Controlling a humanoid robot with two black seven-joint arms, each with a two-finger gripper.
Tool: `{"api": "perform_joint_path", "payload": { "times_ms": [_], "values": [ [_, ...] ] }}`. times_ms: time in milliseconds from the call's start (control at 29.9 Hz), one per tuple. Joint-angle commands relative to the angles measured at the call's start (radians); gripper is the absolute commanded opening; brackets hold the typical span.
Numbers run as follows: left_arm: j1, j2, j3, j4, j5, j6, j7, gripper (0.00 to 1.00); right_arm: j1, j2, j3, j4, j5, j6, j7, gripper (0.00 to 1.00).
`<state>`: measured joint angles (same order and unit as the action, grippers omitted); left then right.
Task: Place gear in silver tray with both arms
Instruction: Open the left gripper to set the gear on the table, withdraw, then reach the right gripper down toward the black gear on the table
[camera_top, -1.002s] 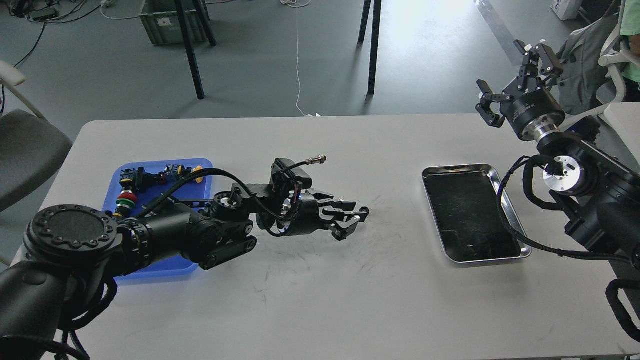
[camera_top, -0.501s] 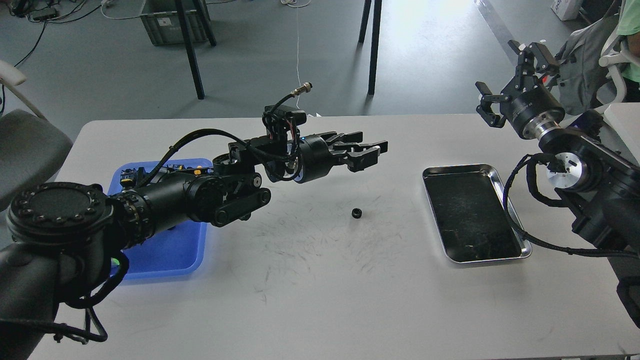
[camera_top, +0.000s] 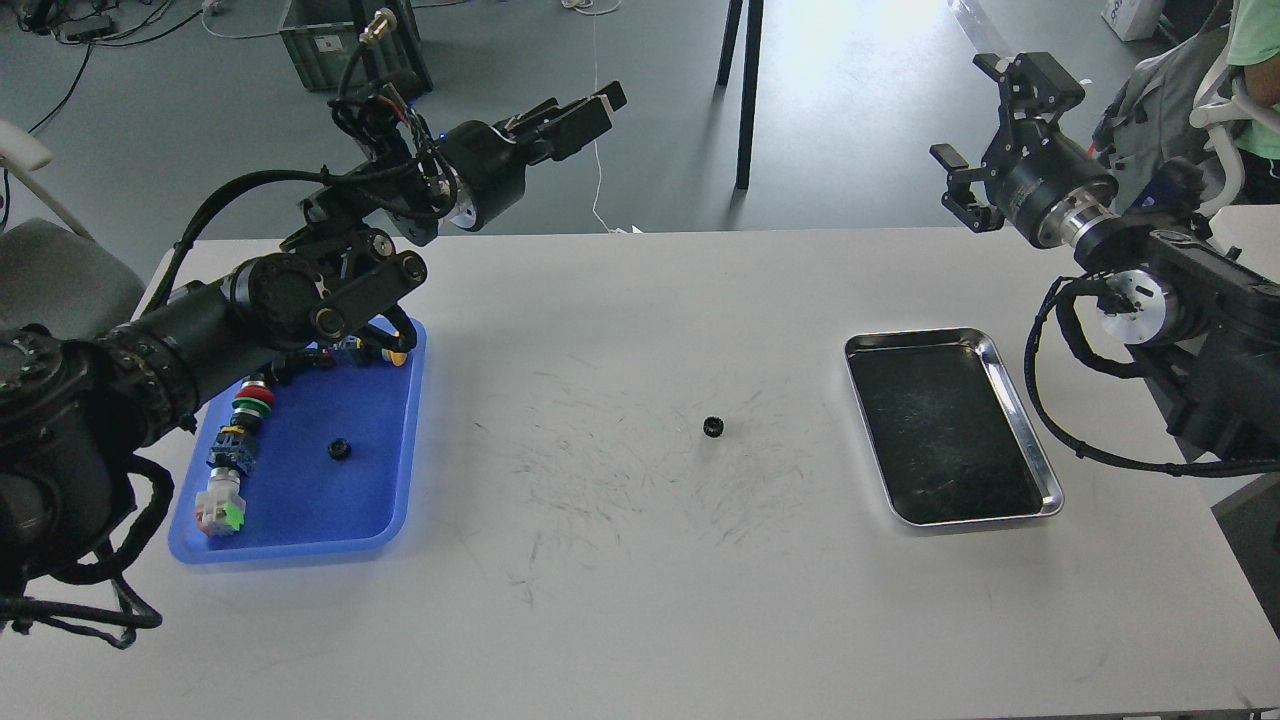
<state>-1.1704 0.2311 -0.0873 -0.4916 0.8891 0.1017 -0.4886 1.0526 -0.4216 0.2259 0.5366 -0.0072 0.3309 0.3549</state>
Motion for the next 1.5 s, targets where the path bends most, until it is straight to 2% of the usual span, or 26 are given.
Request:
{"api": "perform_joint_path", "payload": {
  "times_ms": [0, 267, 401, 468, 635, 735, 869, 1103, 1303, 1470],
  "values": [
    [0.014, 0.066, -0.003, 0.013, -0.108, -0.002, 0.0, 0.98, 0.029, -0.002, -0.055, 0.002, -0.037, 0.0, -0.002, 0.98],
    [0.037, 0.192, -0.009, 0.002, -0.237, -0.014, 0.0, 0.98, 0.112, 0.006, -0.264, -0.007, -0.088, -0.01, -0.002, 0.98],
    [0.06, 0.217, -0.017, 0.016, -0.381, -0.126, 0.0, 0.98, 0.138, 0.009, -0.338, 0.005, -0.109, -0.027, -0.001, 0.98],
    [0.078, 0.215, -0.011, 0.024, -0.42, -0.143, 0.0, 0.98, 0.144, 0.007, -0.347, 0.026, -0.131, -0.027, -0.002, 0.98],
    [0.113, 0.208, -0.038, 0.028, -0.484, -0.244, 0.0, 0.98, 0.159, 0.015, -0.361, 0.094, -0.278, -0.029, -0.001, 0.97],
    [0.121, 0.217, -0.057, 0.024, -0.512, -0.267, 0.0, 0.98, 0.162, 0.036, -0.364, 0.109, -0.374, -0.027, 0.003, 0.97],
    [0.129, 0.215, -0.086, 0.031, -0.568, -0.388, 0.0, 0.98, 0.167, 0.07, -0.364, 0.129, -0.486, -0.023, 0.012, 0.97],
    [0.129, 0.212, -0.092, 0.045, -0.572, -0.421, 0.0, 0.98, 0.164, 0.075, -0.364, 0.209, -0.779, -0.021, 0.015, 0.98],
    [0.127, 0.209, -0.123, 0.07, -0.587, -0.488, 0.0, 0.99, 0.173, 0.09, -0.367, 0.255, -0.991, -0.018, 0.039, 0.98],
    [0.124, 0.209, -0.127, 0.076, -0.59, -0.519, 0.0, 0.99, 0.213, 0.116, -0.46, 0.266, -1.073, -0.018, 0.07, 0.98]
  ]
}}
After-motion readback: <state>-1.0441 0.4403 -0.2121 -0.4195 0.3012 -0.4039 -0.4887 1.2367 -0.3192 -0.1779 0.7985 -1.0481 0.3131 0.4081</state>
